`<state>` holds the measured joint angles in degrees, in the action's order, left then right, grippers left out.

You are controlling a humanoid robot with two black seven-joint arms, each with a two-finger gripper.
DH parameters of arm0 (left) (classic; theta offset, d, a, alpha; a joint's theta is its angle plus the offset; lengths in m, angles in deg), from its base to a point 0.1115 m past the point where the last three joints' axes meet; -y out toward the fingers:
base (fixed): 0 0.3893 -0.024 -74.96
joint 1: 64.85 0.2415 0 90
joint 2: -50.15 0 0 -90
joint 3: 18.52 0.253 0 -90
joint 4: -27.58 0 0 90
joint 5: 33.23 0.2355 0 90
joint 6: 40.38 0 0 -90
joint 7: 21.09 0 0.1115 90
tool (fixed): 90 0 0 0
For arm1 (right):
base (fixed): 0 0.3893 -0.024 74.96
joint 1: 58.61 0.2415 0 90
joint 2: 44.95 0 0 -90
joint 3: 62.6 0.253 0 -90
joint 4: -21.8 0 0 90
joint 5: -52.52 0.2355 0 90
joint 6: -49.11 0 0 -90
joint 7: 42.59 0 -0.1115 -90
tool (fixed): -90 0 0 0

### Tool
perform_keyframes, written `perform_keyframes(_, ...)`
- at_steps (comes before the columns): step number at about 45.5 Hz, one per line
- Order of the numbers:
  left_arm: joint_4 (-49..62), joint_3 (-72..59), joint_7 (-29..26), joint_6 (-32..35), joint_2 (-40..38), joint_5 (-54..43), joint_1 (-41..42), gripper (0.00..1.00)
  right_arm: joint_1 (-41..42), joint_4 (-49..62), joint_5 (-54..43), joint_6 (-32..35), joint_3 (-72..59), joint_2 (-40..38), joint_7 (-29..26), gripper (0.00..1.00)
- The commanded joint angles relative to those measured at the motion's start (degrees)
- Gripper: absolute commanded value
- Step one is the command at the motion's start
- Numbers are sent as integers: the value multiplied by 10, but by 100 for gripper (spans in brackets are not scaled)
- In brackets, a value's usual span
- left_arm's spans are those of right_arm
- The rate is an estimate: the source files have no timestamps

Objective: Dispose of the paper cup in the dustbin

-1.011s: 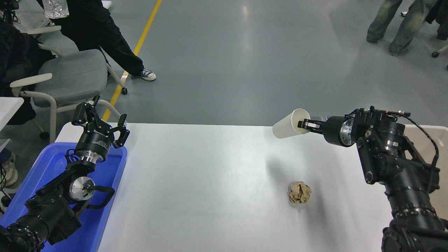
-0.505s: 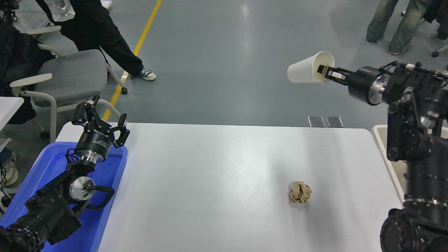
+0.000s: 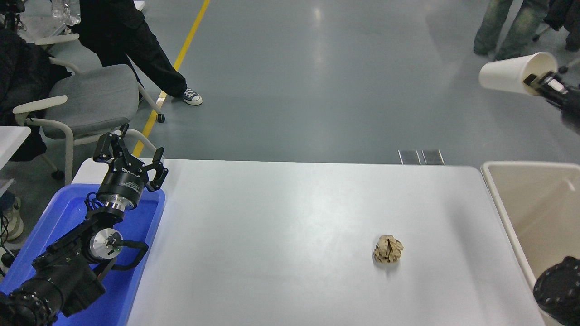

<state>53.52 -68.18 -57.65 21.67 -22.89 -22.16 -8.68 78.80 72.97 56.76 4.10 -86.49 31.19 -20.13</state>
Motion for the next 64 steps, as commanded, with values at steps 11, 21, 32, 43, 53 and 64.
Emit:
perform_keyframes(11, 0, 0, 0, 1, 0, 0, 0, 100, -3, -251, -20, -157, 415, -78, -239, 0)
perform_keyframes(21, -1, 0, 0, 1, 0, 0, 0, 100, -4, -379, -20, -398, 531, -84, -269, 0)
perform_keyframes(32, -2, 0, 0, 1, 0, 0, 0, 100, -5, -418, 14, -506, 565, -78, -278, 0)
perform_keyframes(43, -3, 0, 0, 1, 0, 0, 0, 100, -17, -424, 32, -532, 562, -78, -283, 0)
perform_keyframes(53, -3, 0, 0, 1, 0, 0, 0, 100, -43, -424, 46, -550, 570, -77, -290, 0)
perform_keyframes(64, -3, 0, 0, 1, 0, 0, 0, 100, -88, -424, 72, -554, 572, -66, -290, 0)
